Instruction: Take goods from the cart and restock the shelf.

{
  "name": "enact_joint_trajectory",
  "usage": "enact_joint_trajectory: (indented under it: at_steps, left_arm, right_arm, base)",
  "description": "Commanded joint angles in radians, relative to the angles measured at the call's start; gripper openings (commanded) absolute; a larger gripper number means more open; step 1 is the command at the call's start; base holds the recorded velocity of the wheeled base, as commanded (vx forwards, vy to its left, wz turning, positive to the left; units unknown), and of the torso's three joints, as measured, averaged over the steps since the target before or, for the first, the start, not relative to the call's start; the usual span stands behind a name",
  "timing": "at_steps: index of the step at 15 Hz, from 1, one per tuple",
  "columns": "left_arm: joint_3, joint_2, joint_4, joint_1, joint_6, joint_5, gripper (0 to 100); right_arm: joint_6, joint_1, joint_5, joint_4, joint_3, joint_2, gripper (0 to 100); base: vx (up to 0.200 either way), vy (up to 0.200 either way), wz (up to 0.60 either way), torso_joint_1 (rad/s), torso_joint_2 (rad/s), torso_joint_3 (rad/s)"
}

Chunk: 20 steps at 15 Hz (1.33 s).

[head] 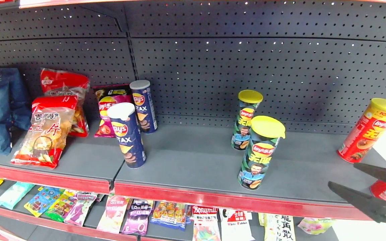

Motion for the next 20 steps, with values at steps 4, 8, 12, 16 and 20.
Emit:
enact_joint_trajectory:
  at_steps: [4,8,12,16,20]
  left_arm:
    - [0.0,0.002,0.0,0.0,0.0,0.0,100]
    - [0.0,0.002,0.0,0.0,0.0,0.0,100]
    - [0.0,0.002,0.0,0.0,0.0,0.0,100]
    - [0.0,0.002,0.0,0.0,0.0,0.0,100]
    - [0.0,0.002,0.0,0.0,0.0,0.0,100]
  right_arm:
    - [-0.059,0.0,0.078,-0.083,0.025,0.225,100]
    - [-0.112,-0.035,0.198,-0.257,0.03,0.37,100]
    - [-0.302,-0.14,0.419,-0.257,0.013,0.457,100]
    - [-0.322,-0.132,0.439,-0.259,-0.058,0.506,100]
    - [-0.338,-0.131,0.439,-0.259,-0.108,0.561,100]
  base:
    - [0.0,0.0,0.0,0.0,0.0,0.0]
    - [0.0,0.0,0.0,0.0,0.0,0.0]
    - [0.0,0.0,0.0,0.0,0.0,0.0]
    - [0.0,0.0,0.0,0.0,0.0,0.0]
    - [0.0,0.0,0.0,0.0,0.0,0.0]
